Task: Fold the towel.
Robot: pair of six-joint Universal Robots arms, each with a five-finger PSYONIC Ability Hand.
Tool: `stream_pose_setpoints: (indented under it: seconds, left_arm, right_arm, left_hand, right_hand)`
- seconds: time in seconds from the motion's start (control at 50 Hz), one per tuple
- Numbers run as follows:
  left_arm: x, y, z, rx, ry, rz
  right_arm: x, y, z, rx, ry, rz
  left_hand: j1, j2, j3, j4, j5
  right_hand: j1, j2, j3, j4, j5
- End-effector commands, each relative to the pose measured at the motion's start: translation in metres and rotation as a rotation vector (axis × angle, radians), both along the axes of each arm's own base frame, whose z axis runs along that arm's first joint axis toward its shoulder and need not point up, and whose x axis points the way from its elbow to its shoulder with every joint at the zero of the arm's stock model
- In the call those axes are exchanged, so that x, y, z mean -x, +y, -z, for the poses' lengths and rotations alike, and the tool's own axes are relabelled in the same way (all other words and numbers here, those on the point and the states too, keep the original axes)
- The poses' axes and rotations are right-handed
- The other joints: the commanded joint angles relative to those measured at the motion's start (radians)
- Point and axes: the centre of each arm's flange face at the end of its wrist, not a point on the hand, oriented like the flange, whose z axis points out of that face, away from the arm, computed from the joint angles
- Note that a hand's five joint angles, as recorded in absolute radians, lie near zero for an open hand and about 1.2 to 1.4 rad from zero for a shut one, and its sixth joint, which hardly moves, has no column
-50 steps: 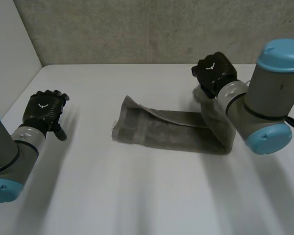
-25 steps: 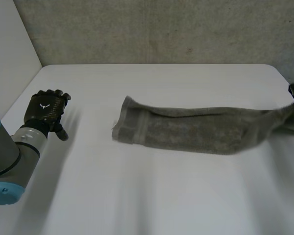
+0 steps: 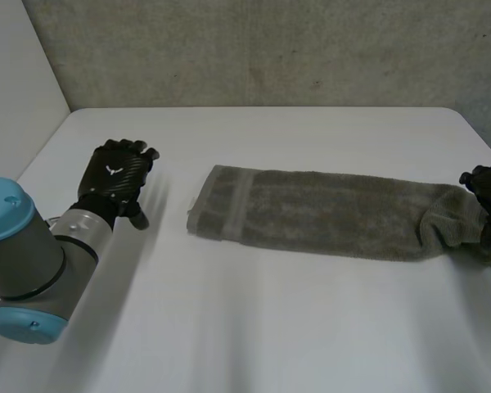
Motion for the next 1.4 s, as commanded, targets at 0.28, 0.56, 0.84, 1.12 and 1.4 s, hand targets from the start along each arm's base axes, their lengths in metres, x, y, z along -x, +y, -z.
stream_pose_setpoints:
  seconds: [0.28, 0.56, 0.84, 1.12, 1.4]
  left_arm:
    - [0.051, 0.004, 0.014, -0.012, -0.020, 0.182]
    - [0.090, -0.004, 0.061, -0.083, -0.172, 0.331]
    - [0.096, -0.021, 0.067, -0.087, -0.178, 0.313]
    - [0.058, -0.028, 0.055, -0.127, -0.202, 0.173]
    - [-0.004, -0.011, 0.027, -0.158, -0.194, 0.039]
  right_arm:
    - [0.021, 0.014, 0.005, -0.040, -0.037, 0.031]
    - [0.016, 0.020, 0.011, -0.064, -0.049, 0.015]
    - [0.016, 0.020, 0.016, -0.076, -0.052, 0.014]
    - [0.015, 0.022, 0.016, -0.084, -0.052, 0.014]
    - [0.009, 0.030, 0.017, -0.112, -0.076, -0.026]
  left_hand:
    - [-0.017, -0.013, -0.016, -0.025, 0.002]
    - [0.165, 0.169, 0.166, 0.157, 0.184]
    - [0.814, 0.818, 0.815, 0.806, 0.832]
    - [1.157, 1.161, 1.158, 1.149, 1.176]
    - [1.149, 1.153, 1.150, 1.140, 1.167]
  right_hand:
    - [-0.053, -0.060, -0.066, -0.078, -0.056]
    - [-0.053, -0.060, -0.066, -0.078, -0.056]
    - [-0.053, -0.060, -0.066, -0.078, -0.056]
    - [-0.053, -0.060, -0.066, -0.078, -0.056]
    - [-0.053, -0.060, -0.066, -0.078, -0.056]
